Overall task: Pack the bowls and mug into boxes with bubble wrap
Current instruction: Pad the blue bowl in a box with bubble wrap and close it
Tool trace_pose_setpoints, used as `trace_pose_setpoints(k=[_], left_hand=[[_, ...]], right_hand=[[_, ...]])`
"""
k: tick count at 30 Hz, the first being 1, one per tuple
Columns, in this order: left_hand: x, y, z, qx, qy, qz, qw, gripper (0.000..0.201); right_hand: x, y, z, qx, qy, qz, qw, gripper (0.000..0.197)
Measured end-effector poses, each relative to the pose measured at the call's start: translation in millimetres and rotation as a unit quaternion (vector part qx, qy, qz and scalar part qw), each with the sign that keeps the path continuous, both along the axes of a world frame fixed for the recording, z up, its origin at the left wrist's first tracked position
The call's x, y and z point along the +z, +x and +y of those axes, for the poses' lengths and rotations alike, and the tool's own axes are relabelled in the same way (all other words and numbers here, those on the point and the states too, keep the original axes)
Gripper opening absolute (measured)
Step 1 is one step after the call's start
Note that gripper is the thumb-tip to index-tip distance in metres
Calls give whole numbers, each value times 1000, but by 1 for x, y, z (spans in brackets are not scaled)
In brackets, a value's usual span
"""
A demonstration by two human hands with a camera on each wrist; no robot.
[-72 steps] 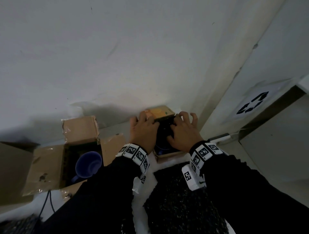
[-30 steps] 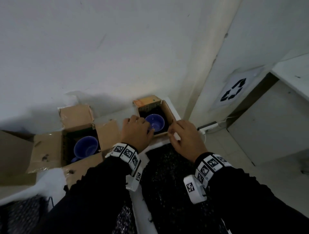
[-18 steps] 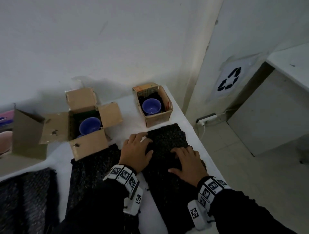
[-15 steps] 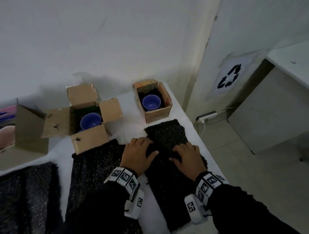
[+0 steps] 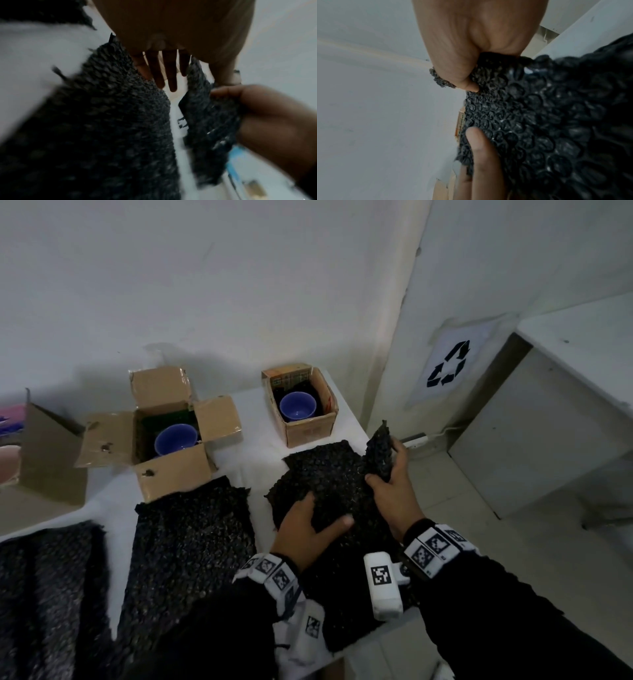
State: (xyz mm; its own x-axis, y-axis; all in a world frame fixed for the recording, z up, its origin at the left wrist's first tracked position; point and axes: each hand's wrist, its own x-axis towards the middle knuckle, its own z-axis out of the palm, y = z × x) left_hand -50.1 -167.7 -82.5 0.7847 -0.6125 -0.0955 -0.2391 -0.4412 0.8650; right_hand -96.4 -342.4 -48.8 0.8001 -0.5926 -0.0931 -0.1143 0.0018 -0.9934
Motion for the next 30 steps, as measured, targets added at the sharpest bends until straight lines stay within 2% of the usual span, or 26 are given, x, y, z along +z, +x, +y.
trace_pose_setpoints(k=[2, 5, 8, 11, 12, 14, 15, 16, 17, 18, 20, 22, 23, 24, 26, 28, 29, 30], left_hand=[[10, 5, -9, 60, -71, 18, 996, 37], [31, 23, -11, 101, -79, -9, 992, 34], [54, 44, 0, 116, -99, -56, 987, 26], [72, 63, 11, 53, -108, -126, 985, 30], [75, 68, 13, 44, -101, -138, 984, 31], [82, 73, 14, 49, -98, -123, 986, 28], [86, 73, 13, 50, -110, -107, 987, 21], [88, 74, 14, 42, -123, -99, 987, 12], [90, 74, 14, 25, -128, -109, 986, 18], [92, 76, 15, -9, -118, -130, 984, 37], [91, 83, 19, -106, -45, -173, 978, 70], [90, 91, 26, -191, 58, -222, 954, 84], [88, 96, 30, -217, 101, -256, 936, 81], [87, 98, 32, -231, 137, -289, 919, 70], [85, 104, 33, -230, 190, -337, 893, 39], [84, 111, 30, -223, 217, -365, 877, 23], [85, 115, 28, -218, 217, -367, 878, 20], [86, 120, 24, -211, 209, -369, 881, 18]], right_hand=[[4, -3, 3, 4, 6, -3, 1000, 65], [7, -3, 0, -32, 13, 17, 999, 35], [15, -3, -5, -56, -18, 26, 998, 35], [25, 2, -8, -62, -127, 1, 990, 28], [29, 5, -8, -44, -167, -23, 985, 31], [38, 12, -3, 13, -262, -54, 963, 50], [42, 15, 2, 44, -300, -59, 951, 53], [45, 19, 9, 70, -324, -53, 942, 49], [47, 22, 14, 90, -339, -43, 935, 42], [47, 26, 19, 103, -350, -31, 931, 37], [46, 30, 27, 126, -348, -7, 929, 30], [43, 31, 32, 148, -328, -1, 933, 20], [43, 30, 32, 157, -321, -1, 934, 13], [43, 28, 32, 168, -324, 4, 931, 15], [43, 27, 27, 220, -340, 44, 913, 39], [45, 33, 21, 297, -362, 104, 877, 59], [42, 39, 16, 326, -385, 127, 854, 58], [41, 46, 13, 339, -411, 142, 834, 49]])
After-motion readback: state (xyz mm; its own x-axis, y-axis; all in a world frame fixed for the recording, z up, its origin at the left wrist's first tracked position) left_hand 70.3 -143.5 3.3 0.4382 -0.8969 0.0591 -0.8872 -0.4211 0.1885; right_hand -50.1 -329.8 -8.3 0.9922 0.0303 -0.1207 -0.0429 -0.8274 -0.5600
